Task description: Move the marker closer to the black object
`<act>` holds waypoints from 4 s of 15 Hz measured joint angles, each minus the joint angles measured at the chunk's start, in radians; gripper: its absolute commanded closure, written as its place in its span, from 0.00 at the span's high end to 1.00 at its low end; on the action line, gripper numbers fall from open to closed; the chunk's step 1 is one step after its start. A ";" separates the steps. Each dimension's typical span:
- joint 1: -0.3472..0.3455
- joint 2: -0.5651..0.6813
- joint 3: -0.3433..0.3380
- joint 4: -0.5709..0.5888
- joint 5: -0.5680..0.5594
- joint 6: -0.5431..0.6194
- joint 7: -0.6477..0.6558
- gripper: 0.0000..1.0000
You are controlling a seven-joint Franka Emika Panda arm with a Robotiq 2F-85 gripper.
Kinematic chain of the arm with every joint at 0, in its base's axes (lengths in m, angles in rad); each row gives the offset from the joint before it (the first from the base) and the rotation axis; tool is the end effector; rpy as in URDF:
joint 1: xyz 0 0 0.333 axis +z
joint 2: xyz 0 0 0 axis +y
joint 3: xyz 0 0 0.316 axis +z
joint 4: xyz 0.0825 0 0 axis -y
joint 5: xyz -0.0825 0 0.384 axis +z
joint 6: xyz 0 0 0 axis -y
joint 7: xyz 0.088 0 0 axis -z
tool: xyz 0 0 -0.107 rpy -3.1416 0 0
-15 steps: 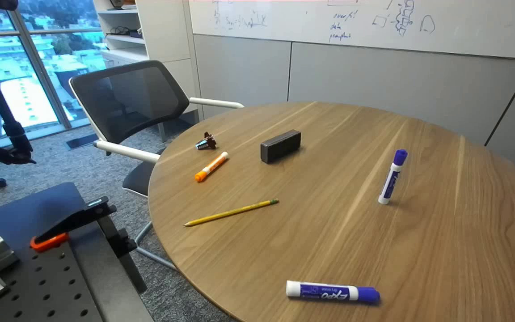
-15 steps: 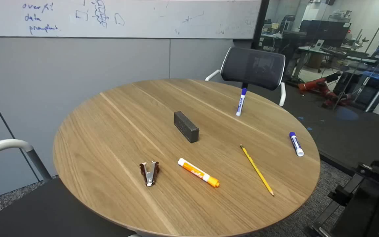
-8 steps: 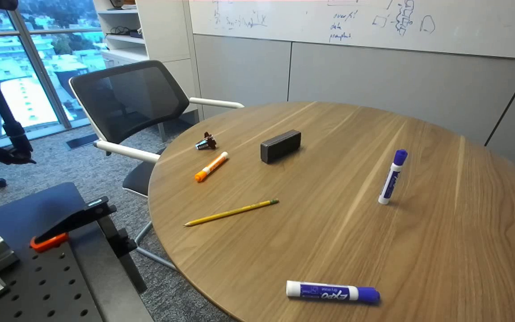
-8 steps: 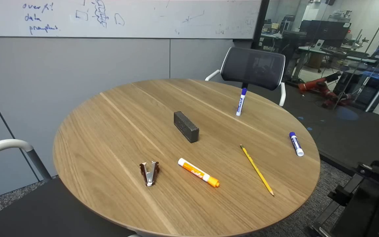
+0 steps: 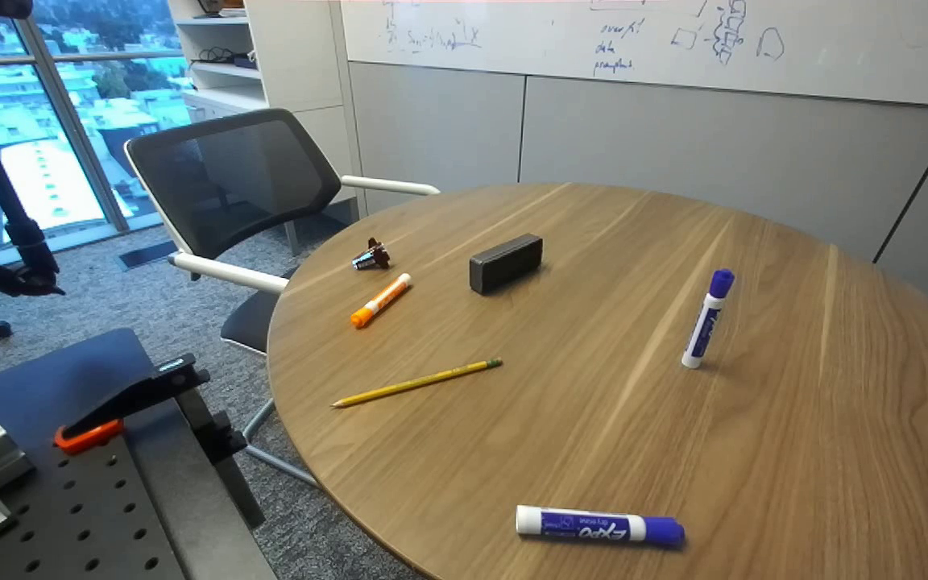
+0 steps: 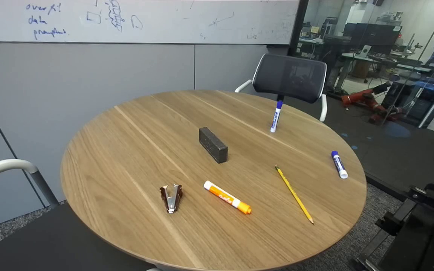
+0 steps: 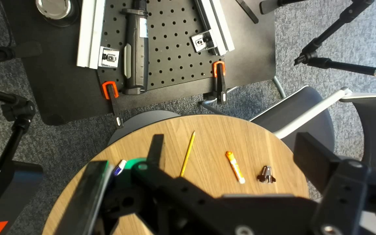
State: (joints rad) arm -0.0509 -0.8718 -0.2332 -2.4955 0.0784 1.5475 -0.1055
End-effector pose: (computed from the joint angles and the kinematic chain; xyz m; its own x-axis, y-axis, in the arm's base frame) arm 0.2699 -0.0851 0.5429 0.9948 -0.0824 -0.0607 -0.0955 -0.9606 -0.2611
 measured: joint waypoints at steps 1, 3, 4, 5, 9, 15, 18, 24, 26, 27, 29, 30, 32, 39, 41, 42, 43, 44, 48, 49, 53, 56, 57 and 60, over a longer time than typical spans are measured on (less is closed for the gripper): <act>0.000 0.002 0.002 -0.001 0.000 0.000 0.000 1.00; 0.000 0.028 0.011 -0.001 0.005 0.039 0.010 1.00; 0.000 0.056 0.019 -0.001 0.010 0.083 0.019 1.00; 0.000 0.093 0.027 -0.001 0.014 0.133 0.027 1.00; 0.000 0.314 0.053 0.000 0.016 0.410 0.057 1.00; -0.011 0.700 0.062 0.013 0.007 0.784 0.095 1.00; -0.027 0.861 0.062 0.030 -0.029 0.923 0.133 1.00; -0.031 1.196 0.055 0.159 -0.146 1.066 0.305 1.00; -0.020 1.294 0.038 0.213 -0.173 1.077 0.353 1.00; -0.014 1.336 0.028 0.239 -0.176 1.077 0.368 1.00; -0.004 1.410 0.012 0.291 -0.176 1.077 0.391 1.00; 0.000 1.441 0.006 0.315 -0.176 1.076 0.398 1.00; 0.001 1.495 0.000 0.360 -0.174 1.073 0.405 1.00; 0.005 1.602 0.004 0.456 -0.165 1.069 0.406 0.49; 0.009 1.612 0.005 0.469 -0.162 1.064 0.407 0.34; 0.009 1.612 0.004 0.475 -0.162 1.055 0.408 0.28; 0.009 1.612 0.004 0.483 -0.162 1.043 0.409 0.20; 0.009 1.612 0.004 0.490 -0.162 1.032 0.409 0.13; 0.018 1.574 0.024 0.503 -0.162 0.989 0.406 0.05; 0.024 1.551 0.037 0.502 -0.161 0.973 0.405 0.05; 0.051 1.414 0.130 0.519 -0.111 0.880 0.378 0.05; 0.079 1.370 0.202 0.600 -0.074 0.843 0.352 0.05; 0.089 1.378 0.221 0.644 -0.065 0.832 0.349 0.05; 0.120 1.462 0.250 0.801 -0.049 0.806 0.348 0.05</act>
State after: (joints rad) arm 0.0692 0.5906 0.0170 -1.6948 0.0290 2.3531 0.2426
